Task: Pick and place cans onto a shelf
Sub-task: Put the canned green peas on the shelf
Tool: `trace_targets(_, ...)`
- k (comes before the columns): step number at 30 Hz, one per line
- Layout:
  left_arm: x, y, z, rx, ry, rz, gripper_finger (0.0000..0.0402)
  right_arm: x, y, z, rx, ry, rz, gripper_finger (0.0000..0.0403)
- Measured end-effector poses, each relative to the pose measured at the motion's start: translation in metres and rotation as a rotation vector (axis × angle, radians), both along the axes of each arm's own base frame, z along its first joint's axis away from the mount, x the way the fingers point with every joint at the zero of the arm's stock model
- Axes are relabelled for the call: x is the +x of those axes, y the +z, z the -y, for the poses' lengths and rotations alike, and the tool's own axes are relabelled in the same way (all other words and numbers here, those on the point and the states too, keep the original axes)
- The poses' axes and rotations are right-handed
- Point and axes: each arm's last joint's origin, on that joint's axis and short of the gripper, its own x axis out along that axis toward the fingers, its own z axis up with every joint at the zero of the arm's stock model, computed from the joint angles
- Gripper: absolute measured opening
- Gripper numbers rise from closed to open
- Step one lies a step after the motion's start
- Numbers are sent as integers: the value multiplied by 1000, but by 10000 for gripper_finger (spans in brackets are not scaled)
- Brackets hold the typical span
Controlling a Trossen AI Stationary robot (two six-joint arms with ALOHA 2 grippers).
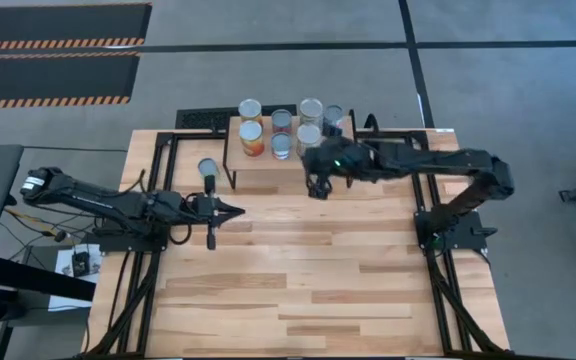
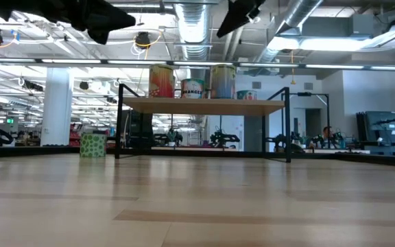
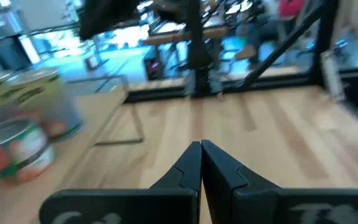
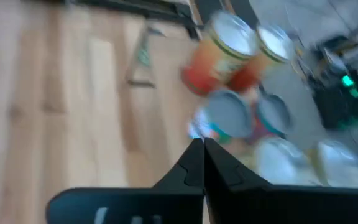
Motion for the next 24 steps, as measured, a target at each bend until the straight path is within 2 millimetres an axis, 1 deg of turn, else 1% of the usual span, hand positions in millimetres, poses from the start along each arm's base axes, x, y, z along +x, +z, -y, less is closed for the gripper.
trace_targets(1,-4,0,-1,7,24,-15,0,-3,-5,-4,7,25,36,12)
trace_targets(5,-13,-6,-2,59,163,-103,0,-21,-38,-22,30,110,148,21)
trace_targets(8,-19,-13,-2,93,231,-176,0,-36,-61,-38,48,154,226,13)
trace_targets(10,-24,-19,-2,94,269,-237,0,-46,-73,-48,77,174,260,6)
trace_targets(12,-30,-27,-1,85,305,-310,0,-55,-82,-57,101,195,280,8)
trace_targets(15,-36,-35,-1,57,343,-387,0,-66,-89,-69,102,211,305,15)
trace_targets(18,-41,-42,0,11,369,-440,0,-71,-88,-79,91,219,314,13)
trace_targets(21,-47,-48,-2,-12,409,-505,0,-74,-87,-85,90,239,313,7)
trace_targets(24,-45,-51,-8,-37,482,-522,0,-75,-87,-88,85,252,309,6)
